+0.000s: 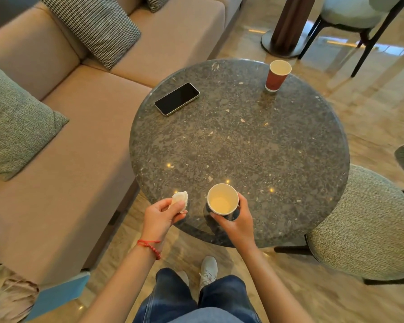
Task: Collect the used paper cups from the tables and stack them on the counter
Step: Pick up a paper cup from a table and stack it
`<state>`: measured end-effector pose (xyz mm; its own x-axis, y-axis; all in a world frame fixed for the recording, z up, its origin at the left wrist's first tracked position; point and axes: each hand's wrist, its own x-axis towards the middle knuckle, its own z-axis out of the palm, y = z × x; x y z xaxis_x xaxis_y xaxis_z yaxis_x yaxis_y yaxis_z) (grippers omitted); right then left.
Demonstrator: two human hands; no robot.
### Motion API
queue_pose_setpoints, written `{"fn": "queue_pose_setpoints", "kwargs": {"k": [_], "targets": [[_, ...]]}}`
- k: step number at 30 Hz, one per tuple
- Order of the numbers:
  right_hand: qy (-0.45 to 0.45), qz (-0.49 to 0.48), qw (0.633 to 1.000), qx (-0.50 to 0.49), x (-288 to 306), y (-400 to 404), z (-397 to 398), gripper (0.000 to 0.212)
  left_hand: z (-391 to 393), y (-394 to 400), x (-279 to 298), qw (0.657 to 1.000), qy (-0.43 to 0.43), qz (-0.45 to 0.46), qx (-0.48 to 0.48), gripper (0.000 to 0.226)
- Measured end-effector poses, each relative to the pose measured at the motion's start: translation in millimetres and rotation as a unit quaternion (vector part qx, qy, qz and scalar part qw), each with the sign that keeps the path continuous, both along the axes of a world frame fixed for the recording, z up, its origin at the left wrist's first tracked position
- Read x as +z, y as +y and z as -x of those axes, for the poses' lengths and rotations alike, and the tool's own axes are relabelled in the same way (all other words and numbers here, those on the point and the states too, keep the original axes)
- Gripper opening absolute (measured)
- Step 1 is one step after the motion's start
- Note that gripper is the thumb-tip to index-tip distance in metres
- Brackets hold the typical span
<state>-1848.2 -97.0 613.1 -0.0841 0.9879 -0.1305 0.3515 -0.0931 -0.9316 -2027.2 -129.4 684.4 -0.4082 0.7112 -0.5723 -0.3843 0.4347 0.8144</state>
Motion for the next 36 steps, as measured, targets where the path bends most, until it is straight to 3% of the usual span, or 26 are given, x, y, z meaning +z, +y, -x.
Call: {"fn": "queue_pose_setpoints", "kwargs": {"k": [6, 11, 20, 26, 36], "targets": [[0.008, -0.006, 1.000, -0.016, 10.3, -3.9, -6.9, 0.072, -1.3, 2.3, -1.8, 1.000, -0.006, 0.002, -0.014, 0.008], [0.032, 0.008, 0.997, -0.073, 22.6, -15.8, -12.4, 0.069, -5.5, 12.5, -2.0, 0.997, -0.004, 0.002, -0.072, 0.020], [0.078, 0.010, 0.963, -0.259, 31.7, -70.9, -11.2, 0.062, -21.0, 31.2, -2.7, 0.963, -0.019, 0.004, -0.269, 0.009], [0.104, 0.003, 0.910, -0.402, 30.6, -125.0, -9.8, 0.062, -48.8, 28.9, -6.0, 0.915, -0.011, 0.004, -0.404, 0.007], [0.098, -0.018, 0.771, -0.629, 37.3, -240.3, -36.5, 0.056, -134.5, -25.0, -6.6, 0.804, -0.018, 0.000, -0.594, 0.010]]}}
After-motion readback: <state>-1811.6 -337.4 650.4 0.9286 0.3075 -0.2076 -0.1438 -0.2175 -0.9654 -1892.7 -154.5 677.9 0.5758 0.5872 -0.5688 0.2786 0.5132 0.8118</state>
